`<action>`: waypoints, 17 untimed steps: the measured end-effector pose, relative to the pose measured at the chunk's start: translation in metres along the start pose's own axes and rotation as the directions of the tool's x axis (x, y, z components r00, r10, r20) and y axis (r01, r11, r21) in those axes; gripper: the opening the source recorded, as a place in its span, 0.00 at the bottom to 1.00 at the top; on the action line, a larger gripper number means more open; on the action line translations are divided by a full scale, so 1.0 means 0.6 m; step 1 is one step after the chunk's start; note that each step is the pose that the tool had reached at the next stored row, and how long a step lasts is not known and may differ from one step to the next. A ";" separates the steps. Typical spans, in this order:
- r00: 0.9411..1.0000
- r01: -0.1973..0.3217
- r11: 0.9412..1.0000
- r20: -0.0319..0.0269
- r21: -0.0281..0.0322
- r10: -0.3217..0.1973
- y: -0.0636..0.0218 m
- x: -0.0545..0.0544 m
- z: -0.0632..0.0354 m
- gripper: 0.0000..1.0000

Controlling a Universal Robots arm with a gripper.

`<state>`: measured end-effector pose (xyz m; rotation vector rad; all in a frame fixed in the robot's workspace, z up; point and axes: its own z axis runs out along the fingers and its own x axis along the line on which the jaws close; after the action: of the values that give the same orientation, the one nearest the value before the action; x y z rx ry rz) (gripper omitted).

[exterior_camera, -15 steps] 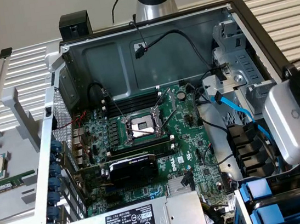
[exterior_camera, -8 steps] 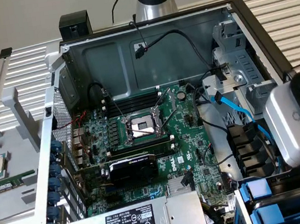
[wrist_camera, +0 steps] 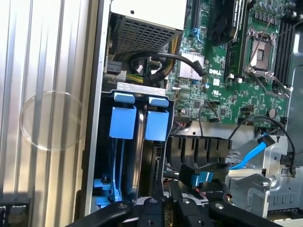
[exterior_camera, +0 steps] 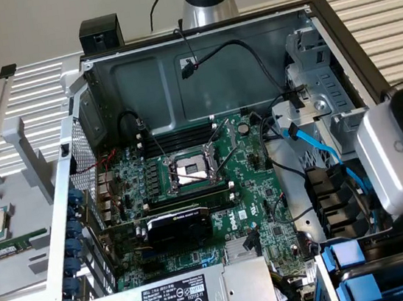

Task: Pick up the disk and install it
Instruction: 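Insert the first disk wire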

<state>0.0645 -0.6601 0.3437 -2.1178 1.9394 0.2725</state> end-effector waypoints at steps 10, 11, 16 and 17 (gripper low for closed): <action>0.997 -0.001 1.000 -0.081 -0.018 0.000 -0.003 -0.032 0.002 0.17; 0.996 -0.002 1.000 -0.092 -0.022 0.000 -0.003 -0.035 0.003 0.17; 0.990 -0.009 0.999 -0.144 -0.047 0.002 -0.004 -0.048 0.006 0.17; 0.988 -0.009 0.999 -0.152 -0.049 0.002 -0.005 -0.052 0.007 0.17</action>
<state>0.0645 -0.6289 0.3497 -2.2248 2.0422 0.1660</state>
